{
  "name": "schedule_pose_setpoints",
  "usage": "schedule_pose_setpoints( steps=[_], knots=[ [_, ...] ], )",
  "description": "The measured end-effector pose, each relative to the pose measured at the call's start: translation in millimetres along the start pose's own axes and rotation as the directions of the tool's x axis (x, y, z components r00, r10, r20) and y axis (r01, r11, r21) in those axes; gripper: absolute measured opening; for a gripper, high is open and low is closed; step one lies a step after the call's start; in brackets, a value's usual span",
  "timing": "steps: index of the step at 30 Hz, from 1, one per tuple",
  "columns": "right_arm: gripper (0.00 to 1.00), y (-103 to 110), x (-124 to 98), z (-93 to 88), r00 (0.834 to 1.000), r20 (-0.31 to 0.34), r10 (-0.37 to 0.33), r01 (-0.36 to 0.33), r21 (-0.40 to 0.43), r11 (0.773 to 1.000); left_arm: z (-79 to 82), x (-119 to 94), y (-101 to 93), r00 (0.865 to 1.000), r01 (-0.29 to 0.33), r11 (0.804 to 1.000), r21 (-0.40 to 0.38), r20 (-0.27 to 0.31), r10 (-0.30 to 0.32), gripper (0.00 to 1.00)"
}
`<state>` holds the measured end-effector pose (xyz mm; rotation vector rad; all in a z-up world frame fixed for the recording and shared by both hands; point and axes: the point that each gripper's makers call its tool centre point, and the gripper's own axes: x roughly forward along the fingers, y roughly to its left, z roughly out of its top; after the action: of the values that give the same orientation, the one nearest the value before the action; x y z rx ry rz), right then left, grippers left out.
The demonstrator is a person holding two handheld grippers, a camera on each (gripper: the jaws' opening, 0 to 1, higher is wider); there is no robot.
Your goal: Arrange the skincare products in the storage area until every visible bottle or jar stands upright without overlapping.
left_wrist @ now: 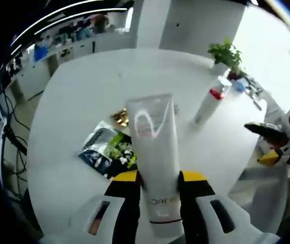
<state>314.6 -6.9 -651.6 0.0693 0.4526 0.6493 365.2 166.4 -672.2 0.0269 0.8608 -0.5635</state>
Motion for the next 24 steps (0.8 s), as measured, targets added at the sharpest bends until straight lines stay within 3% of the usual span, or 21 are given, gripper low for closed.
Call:
schedule_pose_setpoints(
  steps=[6,11,12,19,24],
  knots=[
    [0.72,35,16,35.4,0.992,0.070,0.109,-0.109,0.002,0.994,13.4,-13,-28.8,0.998,0.016,0.999,0.052,0.062,-0.019,0.26],
    [0.71,53,27,65.1,0.973,0.148,0.176,-0.185,0.050,0.982,24.0,-22,-51.9,0.987,0.024,0.993,0.117,0.152,-0.042,0.26],
    [0.71,56,29,72.2,0.967,0.170,0.189,-0.202,0.067,0.977,21.2,-23,-54.9,0.988,0.023,0.994,0.109,0.146,-0.039,0.26],
    [0.67,59,39,96.7,0.954,0.218,0.208,-0.238,0.123,0.963,24.3,-30,-74.5,0.982,0.026,0.989,0.148,0.183,-0.053,0.26],
    [0.60,65,41,105.1,0.947,0.237,0.216,-0.254,0.142,0.957,35.2,-39,-87.3,0.968,0.005,0.977,0.212,0.244,-0.058,0.26]
  ],
)
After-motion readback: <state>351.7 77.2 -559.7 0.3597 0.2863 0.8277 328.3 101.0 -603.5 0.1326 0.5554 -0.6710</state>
